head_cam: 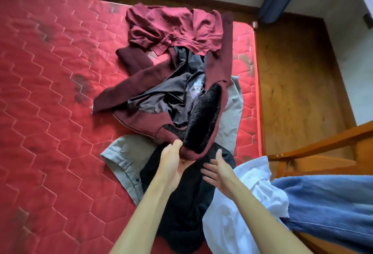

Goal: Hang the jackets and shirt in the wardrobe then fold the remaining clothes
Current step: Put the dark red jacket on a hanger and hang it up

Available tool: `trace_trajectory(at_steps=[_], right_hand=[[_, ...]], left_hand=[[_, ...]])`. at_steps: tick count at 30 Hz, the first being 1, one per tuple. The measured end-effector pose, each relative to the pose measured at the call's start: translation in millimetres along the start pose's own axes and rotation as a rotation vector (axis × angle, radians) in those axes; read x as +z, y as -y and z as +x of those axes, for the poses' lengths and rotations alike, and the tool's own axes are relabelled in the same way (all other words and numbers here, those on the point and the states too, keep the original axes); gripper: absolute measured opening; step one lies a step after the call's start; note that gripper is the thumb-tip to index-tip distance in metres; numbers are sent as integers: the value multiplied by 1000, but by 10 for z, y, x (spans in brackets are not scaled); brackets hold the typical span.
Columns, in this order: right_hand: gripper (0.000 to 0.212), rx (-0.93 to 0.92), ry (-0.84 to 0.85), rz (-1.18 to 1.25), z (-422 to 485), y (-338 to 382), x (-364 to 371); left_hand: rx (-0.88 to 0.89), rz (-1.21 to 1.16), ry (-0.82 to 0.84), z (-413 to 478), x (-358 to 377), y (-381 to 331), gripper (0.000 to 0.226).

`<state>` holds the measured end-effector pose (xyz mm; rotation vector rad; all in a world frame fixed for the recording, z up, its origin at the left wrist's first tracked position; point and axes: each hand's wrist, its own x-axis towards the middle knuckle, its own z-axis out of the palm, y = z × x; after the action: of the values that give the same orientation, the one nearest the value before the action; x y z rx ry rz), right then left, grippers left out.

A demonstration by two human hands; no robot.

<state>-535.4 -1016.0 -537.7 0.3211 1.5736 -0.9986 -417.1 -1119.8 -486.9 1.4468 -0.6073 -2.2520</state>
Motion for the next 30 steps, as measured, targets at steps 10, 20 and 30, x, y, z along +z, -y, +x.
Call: trace_trajectory(at_steps=[10,20,30], right_hand=[[44,-154,410,234,-1213,410,411],[20,-432,381,363,-2780,1006,19],[10,-952,526,-32,-4713,1762,258]], left_hand=[[170,190,223,-1840,377,-648,33],[299,77,104,-2708,276,-877,24],[1100,781,-128,-3104,1204,-1021,73]])
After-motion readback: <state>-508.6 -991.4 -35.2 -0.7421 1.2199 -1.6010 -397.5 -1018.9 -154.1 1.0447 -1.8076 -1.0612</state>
